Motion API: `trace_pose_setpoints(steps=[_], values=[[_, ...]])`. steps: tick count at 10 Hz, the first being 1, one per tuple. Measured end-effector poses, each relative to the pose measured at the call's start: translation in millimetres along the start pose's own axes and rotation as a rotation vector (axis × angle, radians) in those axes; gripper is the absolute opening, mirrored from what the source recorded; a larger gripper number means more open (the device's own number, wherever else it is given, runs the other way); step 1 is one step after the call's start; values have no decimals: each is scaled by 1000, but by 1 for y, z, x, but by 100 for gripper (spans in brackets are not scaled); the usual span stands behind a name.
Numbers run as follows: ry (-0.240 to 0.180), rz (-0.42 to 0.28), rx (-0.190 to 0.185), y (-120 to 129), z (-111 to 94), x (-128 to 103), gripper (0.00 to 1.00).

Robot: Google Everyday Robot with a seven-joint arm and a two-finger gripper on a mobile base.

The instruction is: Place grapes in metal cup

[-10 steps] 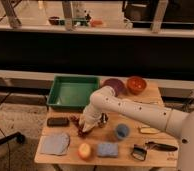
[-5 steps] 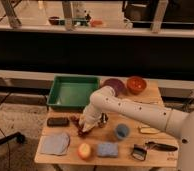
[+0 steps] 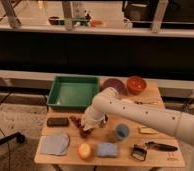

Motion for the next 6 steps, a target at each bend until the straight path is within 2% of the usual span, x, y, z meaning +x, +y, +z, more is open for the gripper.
trace_pose_setpoints(steps=[1,2,6], values=[[4,-9,32,0,-14,-7,14],[13,-26,89,-2,-44,-20,14],[43,-72,258,-5,-136,-54,14]])
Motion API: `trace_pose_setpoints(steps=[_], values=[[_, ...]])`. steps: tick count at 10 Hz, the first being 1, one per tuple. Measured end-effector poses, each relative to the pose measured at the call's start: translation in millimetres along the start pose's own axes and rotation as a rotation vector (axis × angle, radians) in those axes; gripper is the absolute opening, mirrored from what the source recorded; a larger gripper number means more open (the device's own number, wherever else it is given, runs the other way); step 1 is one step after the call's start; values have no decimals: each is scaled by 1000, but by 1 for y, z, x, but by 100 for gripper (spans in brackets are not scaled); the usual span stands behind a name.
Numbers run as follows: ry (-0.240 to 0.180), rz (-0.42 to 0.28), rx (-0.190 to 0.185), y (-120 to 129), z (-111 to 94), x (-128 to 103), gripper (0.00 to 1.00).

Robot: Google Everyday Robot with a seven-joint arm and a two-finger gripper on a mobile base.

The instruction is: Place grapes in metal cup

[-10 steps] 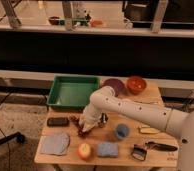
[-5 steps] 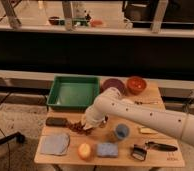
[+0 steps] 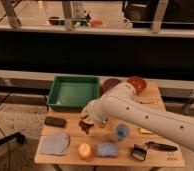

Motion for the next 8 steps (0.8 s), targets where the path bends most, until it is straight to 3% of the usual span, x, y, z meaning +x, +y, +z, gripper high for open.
trace_pose_setpoints(steps=[1,3,8], values=[[9,-15,46,-5,-15,-4,14],[24,-37,102,-11,-31,-9,14],[59,-50,138,-31,-34,6,14]])
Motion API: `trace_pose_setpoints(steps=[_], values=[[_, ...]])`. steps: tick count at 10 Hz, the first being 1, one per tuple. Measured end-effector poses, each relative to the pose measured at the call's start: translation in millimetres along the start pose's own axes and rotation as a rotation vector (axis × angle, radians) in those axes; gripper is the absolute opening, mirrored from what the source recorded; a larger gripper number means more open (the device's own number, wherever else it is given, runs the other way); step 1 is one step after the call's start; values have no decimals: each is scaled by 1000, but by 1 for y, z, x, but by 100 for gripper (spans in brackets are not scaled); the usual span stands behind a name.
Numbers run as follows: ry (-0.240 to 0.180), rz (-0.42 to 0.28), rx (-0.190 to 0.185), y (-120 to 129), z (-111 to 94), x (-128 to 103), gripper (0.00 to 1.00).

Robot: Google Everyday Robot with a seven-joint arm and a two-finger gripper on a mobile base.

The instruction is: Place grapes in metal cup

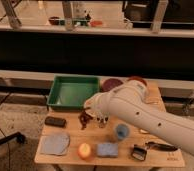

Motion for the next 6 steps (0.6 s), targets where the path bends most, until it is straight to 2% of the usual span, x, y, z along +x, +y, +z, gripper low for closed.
trace_pose_setpoints(steps=[6], values=[[47,38,19,-10,-4,37,14]])
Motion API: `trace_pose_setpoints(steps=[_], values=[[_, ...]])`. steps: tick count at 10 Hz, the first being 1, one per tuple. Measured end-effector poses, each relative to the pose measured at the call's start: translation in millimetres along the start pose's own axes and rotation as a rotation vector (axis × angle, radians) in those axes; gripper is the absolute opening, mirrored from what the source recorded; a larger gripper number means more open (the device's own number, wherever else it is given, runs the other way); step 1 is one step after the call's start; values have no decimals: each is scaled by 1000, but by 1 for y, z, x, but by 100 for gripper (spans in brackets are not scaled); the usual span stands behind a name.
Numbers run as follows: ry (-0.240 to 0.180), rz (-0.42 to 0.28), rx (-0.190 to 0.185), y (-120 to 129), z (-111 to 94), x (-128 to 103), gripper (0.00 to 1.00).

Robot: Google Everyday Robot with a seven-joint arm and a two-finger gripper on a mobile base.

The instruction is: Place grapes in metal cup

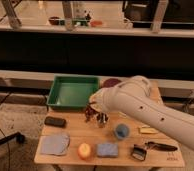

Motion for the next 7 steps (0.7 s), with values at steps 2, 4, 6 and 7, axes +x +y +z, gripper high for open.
trace_pose_setpoints(steps=[2,4,6,7], values=[[7,18,1,-3,2,9,14],[14,38,0,-3,3,20,14],[27,58,-2,-4,4,34,14],[34,63,-1,-5,3,39,14]])
